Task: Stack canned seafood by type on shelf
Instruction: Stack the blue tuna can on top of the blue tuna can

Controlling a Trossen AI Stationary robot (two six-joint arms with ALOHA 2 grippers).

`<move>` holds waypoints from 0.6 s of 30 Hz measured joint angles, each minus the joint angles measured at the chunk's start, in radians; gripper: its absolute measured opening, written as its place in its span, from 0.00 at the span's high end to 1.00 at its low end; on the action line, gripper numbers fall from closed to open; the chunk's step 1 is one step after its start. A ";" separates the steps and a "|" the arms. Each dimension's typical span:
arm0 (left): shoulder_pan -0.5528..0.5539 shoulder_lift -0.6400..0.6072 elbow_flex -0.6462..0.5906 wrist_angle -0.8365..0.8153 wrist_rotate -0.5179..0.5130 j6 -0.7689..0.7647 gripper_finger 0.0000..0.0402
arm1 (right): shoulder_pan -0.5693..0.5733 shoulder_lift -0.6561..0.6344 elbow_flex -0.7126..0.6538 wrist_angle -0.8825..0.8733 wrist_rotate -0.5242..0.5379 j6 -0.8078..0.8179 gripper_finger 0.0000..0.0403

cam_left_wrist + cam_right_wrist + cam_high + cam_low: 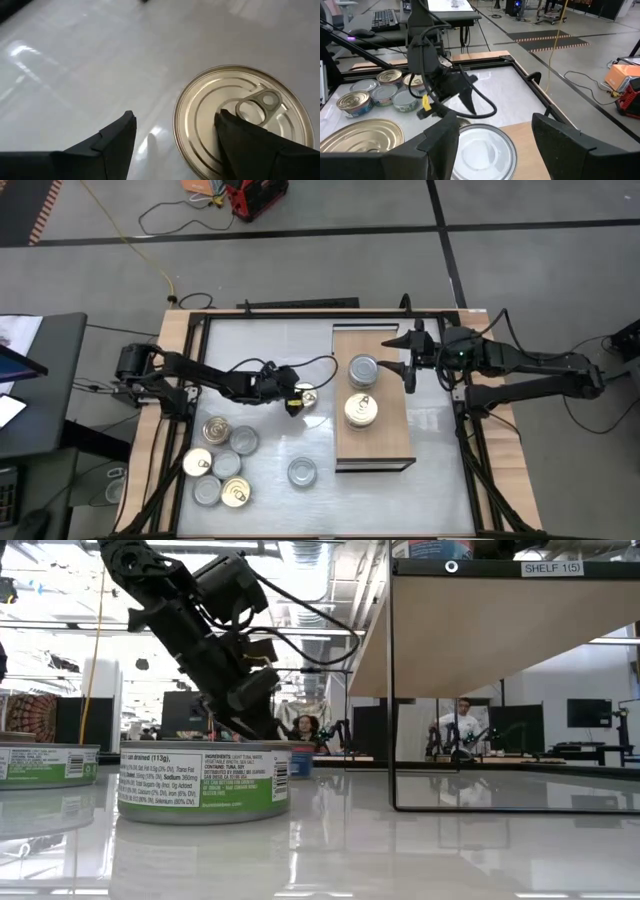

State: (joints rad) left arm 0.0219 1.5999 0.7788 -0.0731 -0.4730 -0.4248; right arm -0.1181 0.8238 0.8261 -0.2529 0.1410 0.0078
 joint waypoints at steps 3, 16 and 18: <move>-0.003 -0.039 -0.002 -0.046 -0.030 0.020 0.34 | 0.001 0.000 0.000 -0.001 0.000 0.004 0.31; 0.025 -0.185 -0.017 -0.126 -0.056 -0.010 0.34 | 0.055 0.000 0.000 -0.001 0.023 0.011 0.31; 0.034 -0.165 -0.032 -0.123 -0.046 -0.023 0.34 | 0.061 0.000 0.000 -0.001 0.041 0.011 0.31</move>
State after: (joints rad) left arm 0.0562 1.4353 0.7466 -0.1958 -0.5186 -0.4482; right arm -0.0574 0.8238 0.8261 -0.2535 0.1818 0.0189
